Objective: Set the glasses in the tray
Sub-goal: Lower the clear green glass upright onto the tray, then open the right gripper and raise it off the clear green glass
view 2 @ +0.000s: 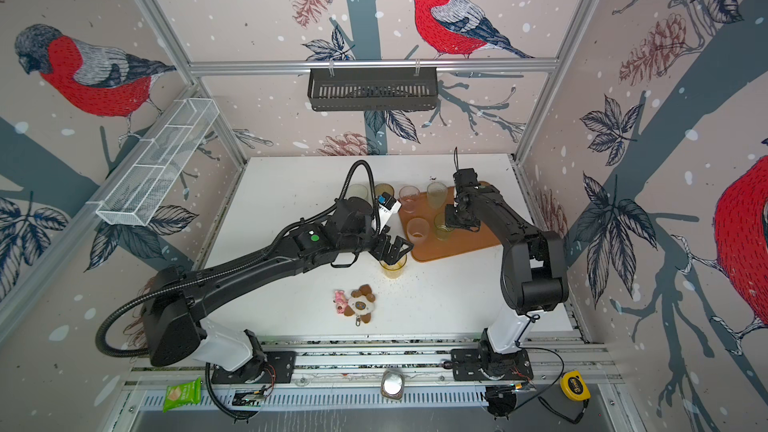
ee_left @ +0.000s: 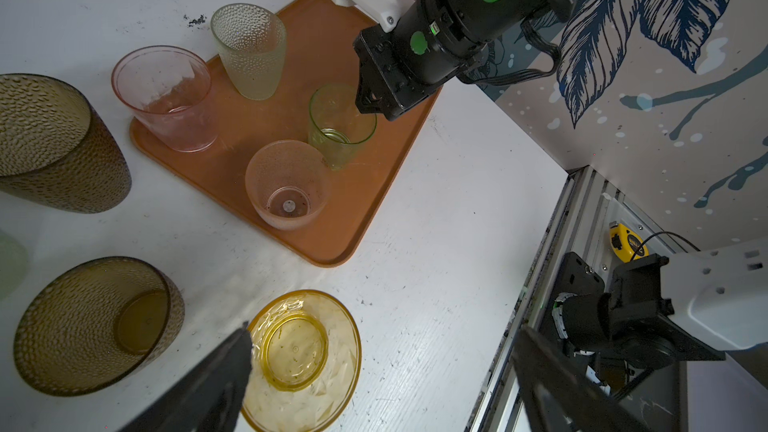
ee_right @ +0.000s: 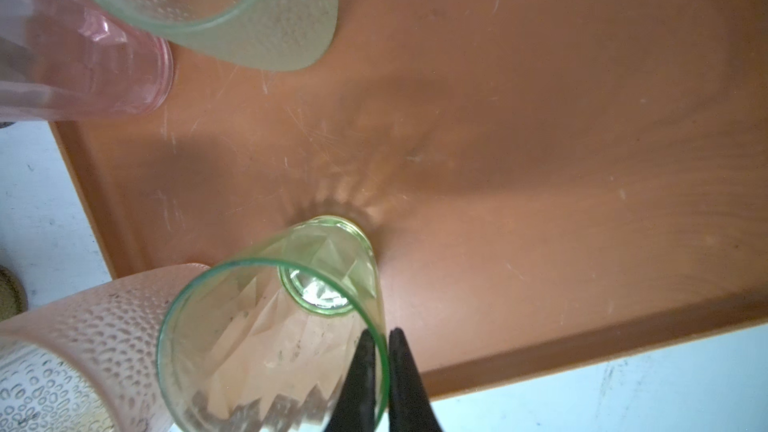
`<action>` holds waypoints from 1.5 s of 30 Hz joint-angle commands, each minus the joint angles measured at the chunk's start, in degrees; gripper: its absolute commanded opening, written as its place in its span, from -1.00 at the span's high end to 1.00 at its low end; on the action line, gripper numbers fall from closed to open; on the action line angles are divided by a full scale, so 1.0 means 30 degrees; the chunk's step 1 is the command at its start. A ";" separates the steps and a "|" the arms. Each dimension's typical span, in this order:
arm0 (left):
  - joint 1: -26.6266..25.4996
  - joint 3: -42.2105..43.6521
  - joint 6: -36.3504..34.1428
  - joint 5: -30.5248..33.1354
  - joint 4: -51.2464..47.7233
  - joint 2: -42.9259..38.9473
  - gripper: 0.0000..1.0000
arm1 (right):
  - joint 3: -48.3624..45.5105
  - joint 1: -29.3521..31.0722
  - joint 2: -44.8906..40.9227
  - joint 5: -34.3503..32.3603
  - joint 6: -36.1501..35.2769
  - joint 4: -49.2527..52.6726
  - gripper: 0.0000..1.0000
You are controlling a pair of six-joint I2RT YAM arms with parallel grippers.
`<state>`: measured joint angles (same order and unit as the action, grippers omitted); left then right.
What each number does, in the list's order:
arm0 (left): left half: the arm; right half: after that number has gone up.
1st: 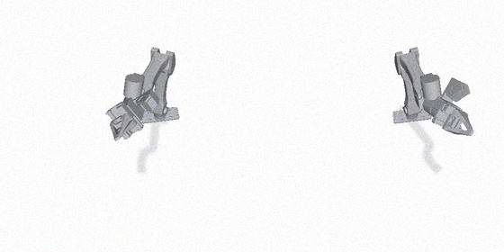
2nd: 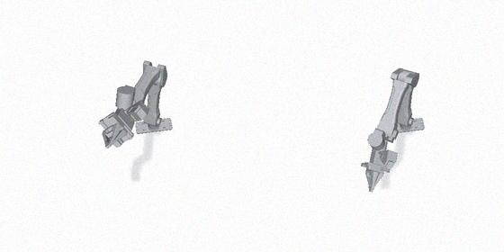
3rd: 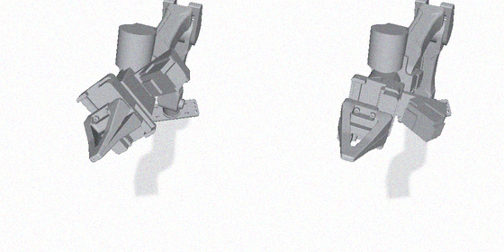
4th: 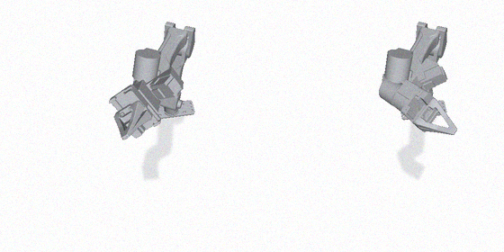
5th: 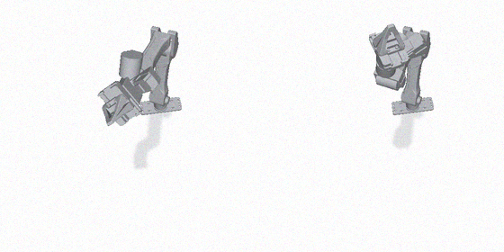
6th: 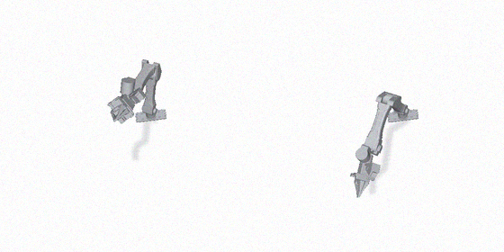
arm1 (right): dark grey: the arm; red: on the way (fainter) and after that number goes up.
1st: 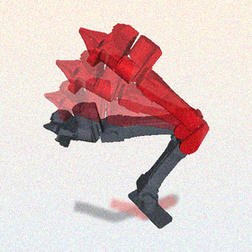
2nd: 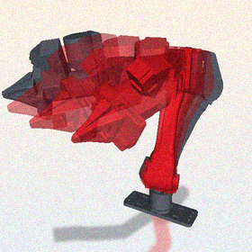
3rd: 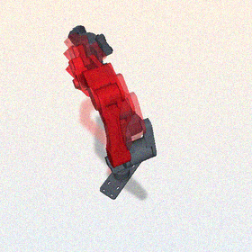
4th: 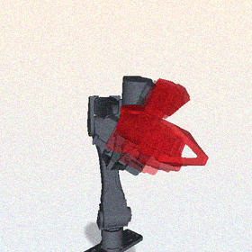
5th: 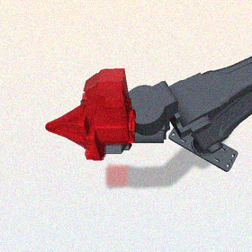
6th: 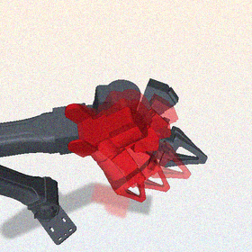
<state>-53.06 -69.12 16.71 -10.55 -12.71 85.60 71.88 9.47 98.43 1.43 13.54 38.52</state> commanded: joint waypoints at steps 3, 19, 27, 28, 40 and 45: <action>-0.0009 0.0120 0.0105 -0.0134 0.0574 -0.0149 -0.95 | 0.0034 0.0051 -0.0145 -0.0184 0.0174 -0.0038 0.74; -0.0009 0.0094 0.0039 -0.0117 0.0538 -0.0204 -0.95 | 0.0300 0.0152 -0.0247 -0.0242 0.0298 0.0059 0.66; -0.0009 0.0120 0.0031 -0.0132 0.0457 -0.0233 -0.95 | 0.0417 0.0299 -0.0364 -0.0155 0.0521 0.0013 0.58; 0.0005 0.0105 0.0051 -0.0145 0.0479 -0.0217 -0.95 | 0.0447 0.0299 -0.0379 -0.0181 0.0530 0.0020 0.56; 0.0020 0.0028 -0.0047 -0.0184 0.0560 -0.0142 -0.95 | 0.0870 0.0363 -0.0698 -0.0358 0.0727 0.0311 0.38; 0.0035 0.0029 -0.0040 -0.0205 0.0610 -0.0155 -0.95 | 0.1024 0.0384 -0.0843 -0.0413 0.0759 0.0426 0.32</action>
<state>-53.04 -68.84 16.71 -10.68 -12.71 85.30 74.35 10.46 96.53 1.06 15.20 38.89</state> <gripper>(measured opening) 0.976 0.335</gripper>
